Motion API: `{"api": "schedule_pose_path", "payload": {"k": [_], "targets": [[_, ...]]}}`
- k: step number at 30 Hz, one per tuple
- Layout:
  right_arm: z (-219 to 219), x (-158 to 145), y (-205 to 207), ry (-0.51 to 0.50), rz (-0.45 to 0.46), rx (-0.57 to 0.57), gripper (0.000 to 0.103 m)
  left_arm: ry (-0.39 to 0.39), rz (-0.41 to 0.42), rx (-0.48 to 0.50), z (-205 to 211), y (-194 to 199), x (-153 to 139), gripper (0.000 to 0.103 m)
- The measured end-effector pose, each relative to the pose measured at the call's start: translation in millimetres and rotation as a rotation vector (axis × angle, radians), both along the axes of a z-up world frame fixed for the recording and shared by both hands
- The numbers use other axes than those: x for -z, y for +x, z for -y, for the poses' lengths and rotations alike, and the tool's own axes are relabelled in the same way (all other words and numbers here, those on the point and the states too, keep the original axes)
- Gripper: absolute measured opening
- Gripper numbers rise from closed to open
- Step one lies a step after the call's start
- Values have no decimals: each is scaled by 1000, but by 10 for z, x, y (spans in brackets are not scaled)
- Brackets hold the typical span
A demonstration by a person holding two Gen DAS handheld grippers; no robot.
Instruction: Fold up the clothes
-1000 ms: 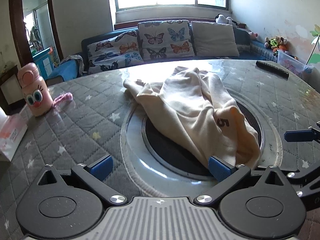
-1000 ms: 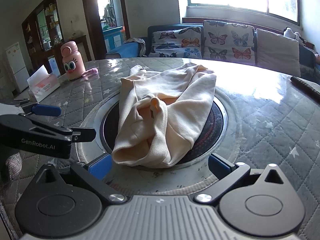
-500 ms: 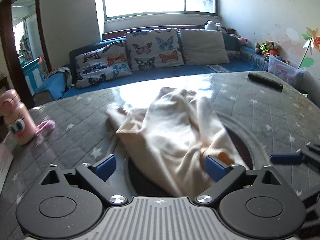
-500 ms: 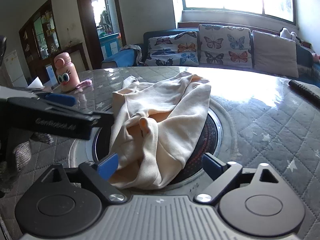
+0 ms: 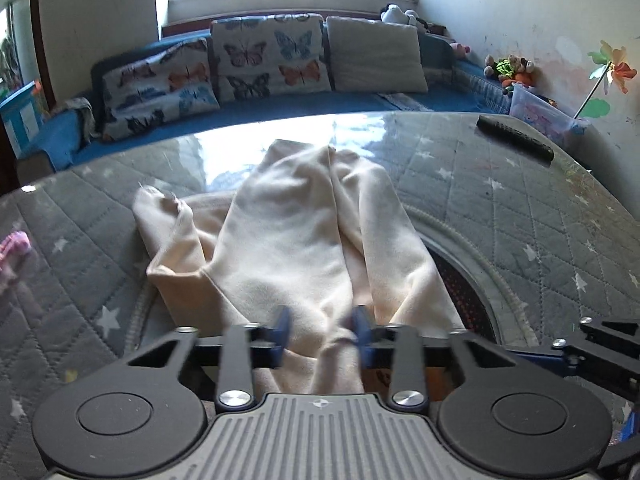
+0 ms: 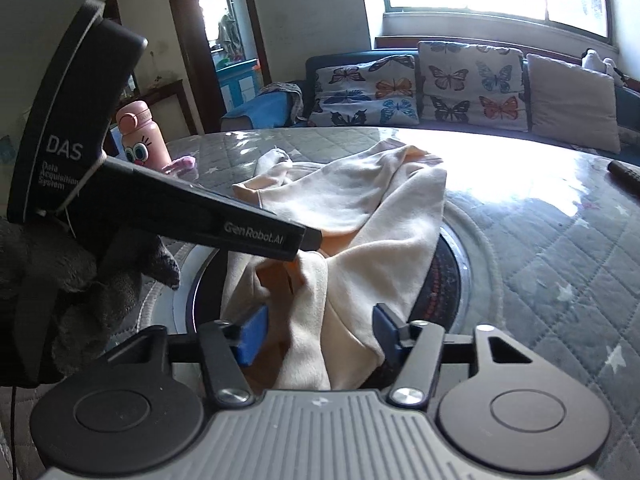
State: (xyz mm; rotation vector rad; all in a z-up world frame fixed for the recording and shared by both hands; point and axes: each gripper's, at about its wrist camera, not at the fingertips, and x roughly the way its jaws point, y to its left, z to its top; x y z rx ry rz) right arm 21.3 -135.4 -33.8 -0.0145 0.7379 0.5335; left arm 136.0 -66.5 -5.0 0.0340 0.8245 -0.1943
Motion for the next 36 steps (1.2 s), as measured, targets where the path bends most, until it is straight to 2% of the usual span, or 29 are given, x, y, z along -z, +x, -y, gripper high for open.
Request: {"api": "schedule_pose_path", "payload": {"k": [1,3,6,9,17,24,28,32,36], "targets": [[-14,12,18,2,-6,-4,49,-4,2,0,-24,-15,0,11],[-30,37,38,11,-19,-12,32,-10,17,-8,-72,-67,-42,8],[-34,52,31,21,-27,-12,14,-18,49,-34,-171,-163,-143,7],[-9,22,-19,31,-16,-8,3,-24,80,-67,-295,-274,-248,6],[78,-167,-233,61,28,-42,2,-47,156,-130,-671,-737,-541,6],[59,-308,-561,74,39,-135,2,-49,160,-136,-887,-1285,-602,6],[54,-386,-808,79,33,-218,2,-59,138,-117,-963,-1629,-578,6],[84,-400,-1051,73,-16,-302,2,-56,76,-93,-1045,-1925,-438,6],[173,-417,-1224,82,-63,-362,10,-69,16,-85,-1144,-2036,-331,10]]}}
